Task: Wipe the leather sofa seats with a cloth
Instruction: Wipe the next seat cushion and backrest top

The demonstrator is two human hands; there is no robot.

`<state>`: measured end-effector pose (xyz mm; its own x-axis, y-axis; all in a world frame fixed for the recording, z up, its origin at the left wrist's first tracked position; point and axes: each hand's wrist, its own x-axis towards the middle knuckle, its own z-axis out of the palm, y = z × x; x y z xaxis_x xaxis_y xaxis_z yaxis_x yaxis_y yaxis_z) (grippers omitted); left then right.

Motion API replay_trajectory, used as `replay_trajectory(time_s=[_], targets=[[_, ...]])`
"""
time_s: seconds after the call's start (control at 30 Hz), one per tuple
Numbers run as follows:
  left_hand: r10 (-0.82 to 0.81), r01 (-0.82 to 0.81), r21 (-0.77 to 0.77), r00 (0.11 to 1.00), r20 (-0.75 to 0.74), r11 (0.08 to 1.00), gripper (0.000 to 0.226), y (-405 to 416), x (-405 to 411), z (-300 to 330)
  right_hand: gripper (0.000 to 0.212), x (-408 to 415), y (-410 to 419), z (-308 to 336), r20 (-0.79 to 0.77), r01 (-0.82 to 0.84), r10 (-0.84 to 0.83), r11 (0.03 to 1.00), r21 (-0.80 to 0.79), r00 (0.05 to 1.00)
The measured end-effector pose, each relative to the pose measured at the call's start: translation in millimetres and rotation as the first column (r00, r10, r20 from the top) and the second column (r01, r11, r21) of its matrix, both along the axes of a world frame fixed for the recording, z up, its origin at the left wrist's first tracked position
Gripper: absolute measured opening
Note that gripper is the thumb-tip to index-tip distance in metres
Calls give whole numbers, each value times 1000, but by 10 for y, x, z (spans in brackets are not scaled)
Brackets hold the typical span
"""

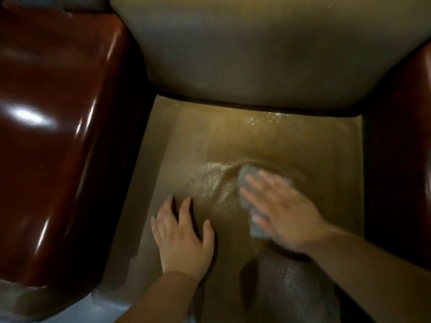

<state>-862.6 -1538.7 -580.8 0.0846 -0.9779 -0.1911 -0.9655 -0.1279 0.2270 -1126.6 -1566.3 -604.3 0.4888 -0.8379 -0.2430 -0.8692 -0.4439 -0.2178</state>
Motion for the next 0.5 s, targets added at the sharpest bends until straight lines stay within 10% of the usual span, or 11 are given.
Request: replay_trajectory(time_s=[0.17,0.37,0.5], targets=[[-228,227,-27,974,-17,973,69,-1226,-601,-81,66,-454,-868,-127,-71,715,-712,690,113,699],[-244,252,-57,962,121,966,72,-1301,-683,-438,70,56,420,42,-77,682,-681,731,-25,728],[-246,255,-101,964,98,962,72,-1324,-677,-472,71,-545,-365,-151,-71,833,-837,547,-83,543]])
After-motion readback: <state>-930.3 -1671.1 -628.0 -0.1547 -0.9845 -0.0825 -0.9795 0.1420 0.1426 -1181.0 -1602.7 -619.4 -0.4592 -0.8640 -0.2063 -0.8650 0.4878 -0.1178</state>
